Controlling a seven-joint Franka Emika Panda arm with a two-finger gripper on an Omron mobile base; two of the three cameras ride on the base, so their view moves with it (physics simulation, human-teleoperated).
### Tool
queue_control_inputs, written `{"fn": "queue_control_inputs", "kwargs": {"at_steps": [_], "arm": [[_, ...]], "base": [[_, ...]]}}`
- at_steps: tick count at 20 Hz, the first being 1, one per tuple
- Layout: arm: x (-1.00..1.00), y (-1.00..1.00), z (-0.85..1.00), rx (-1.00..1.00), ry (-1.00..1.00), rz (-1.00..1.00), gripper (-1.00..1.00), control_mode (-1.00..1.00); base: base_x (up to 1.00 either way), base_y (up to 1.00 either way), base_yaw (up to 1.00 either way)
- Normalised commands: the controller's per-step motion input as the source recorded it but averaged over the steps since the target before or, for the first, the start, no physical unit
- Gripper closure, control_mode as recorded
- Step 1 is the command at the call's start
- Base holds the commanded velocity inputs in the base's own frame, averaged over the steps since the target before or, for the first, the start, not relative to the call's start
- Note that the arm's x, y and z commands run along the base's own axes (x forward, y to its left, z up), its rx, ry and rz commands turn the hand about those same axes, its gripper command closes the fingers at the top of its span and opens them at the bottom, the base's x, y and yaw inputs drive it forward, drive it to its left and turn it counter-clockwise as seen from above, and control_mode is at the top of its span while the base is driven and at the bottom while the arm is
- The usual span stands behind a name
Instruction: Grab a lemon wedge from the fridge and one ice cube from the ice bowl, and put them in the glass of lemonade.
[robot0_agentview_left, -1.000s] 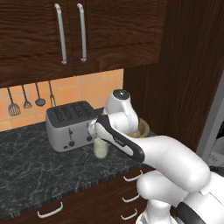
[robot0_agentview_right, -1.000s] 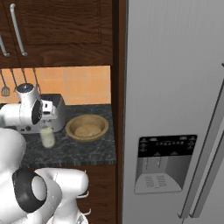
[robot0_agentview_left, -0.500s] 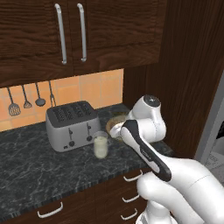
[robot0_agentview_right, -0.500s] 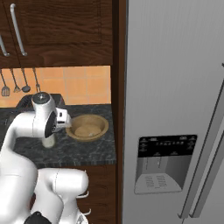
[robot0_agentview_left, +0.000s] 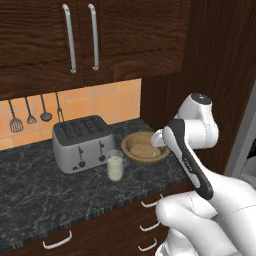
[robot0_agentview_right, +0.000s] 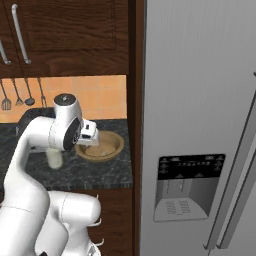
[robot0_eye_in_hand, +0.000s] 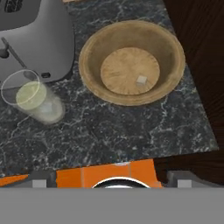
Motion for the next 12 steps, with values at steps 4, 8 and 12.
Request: {"fn": "queue_control_inputs", "kwargs": {"at_steps": [4,8,12], "arm": [[-0.96,-0.31,-0.1,-0.01,-0.05,-0.2,-1.0,-1.0],[-1.0,-0.08,0.01,0.0,-0.2,-0.06,-1.0,-1.0],[-0.83,0.01,0.02,0.0,-0.24,0.0,-1.0,-1.0]], "base": [[0.0,0.0,0.0],[0.0,0.0,0.0],[0.0,0.0,0.0]]}}
